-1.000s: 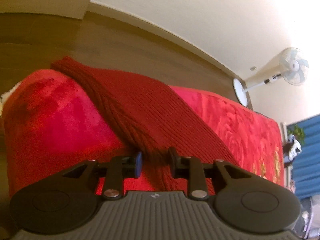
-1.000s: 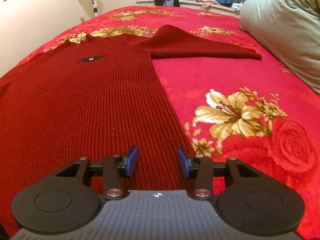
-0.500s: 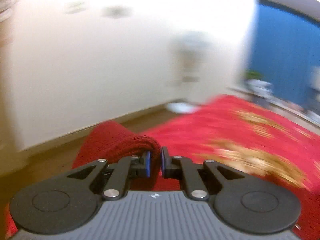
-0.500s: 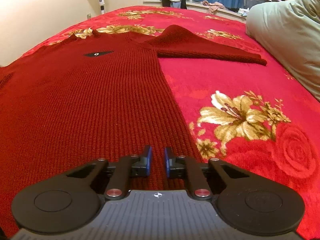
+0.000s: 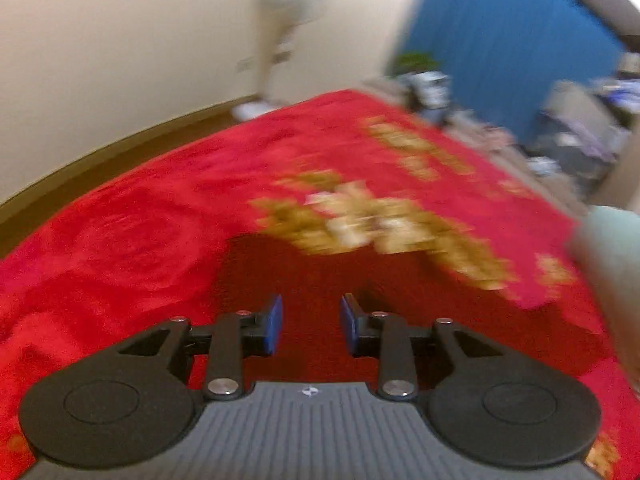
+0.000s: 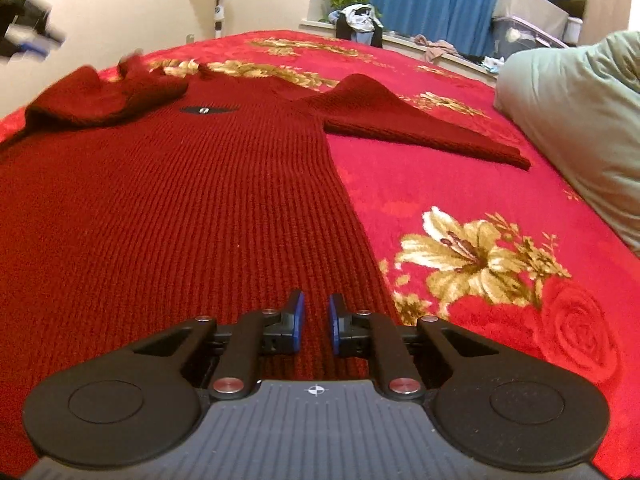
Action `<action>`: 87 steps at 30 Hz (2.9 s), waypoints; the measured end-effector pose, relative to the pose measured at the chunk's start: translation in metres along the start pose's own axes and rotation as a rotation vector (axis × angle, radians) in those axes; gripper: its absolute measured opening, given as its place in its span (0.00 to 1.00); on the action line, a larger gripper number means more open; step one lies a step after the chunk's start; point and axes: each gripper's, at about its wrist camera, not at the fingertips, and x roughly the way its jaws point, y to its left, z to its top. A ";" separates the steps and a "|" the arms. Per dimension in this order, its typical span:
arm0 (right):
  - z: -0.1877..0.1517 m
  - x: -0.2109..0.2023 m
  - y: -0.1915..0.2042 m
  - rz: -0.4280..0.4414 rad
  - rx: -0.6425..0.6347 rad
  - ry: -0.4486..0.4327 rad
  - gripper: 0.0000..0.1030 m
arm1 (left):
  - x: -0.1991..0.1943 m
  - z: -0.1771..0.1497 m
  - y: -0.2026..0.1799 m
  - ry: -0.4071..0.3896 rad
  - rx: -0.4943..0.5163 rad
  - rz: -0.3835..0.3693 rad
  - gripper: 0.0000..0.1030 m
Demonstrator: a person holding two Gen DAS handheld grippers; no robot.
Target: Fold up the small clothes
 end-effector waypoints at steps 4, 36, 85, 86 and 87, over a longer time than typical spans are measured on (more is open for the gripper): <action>0.019 0.001 0.001 0.028 0.075 -0.033 0.13 | 0.014 0.002 0.021 0.086 0.007 0.069 0.34; 0.203 0.148 0.138 0.012 0.262 -0.083 0.03 | 0.058 0.006 0.050 0.290 -0.074 -0.031 0.35; 0.174 0.183 0.039 0.096 0.503 -0.007 0.23 | 0.071 -0.006 0.010 0.316 0.112 -0.011 0.35; 0.172 0.181 0.037 0.092 0.500 -0.033 0.27 | 0.070 -0.006 0.008 0.312 0.126 -0.006 0.35; 0.169 0.178 0.037 0.074 0.474 -0.049 0.29 | 0.070 -0.006 0.006 0.308 0.139 -0.003 0.35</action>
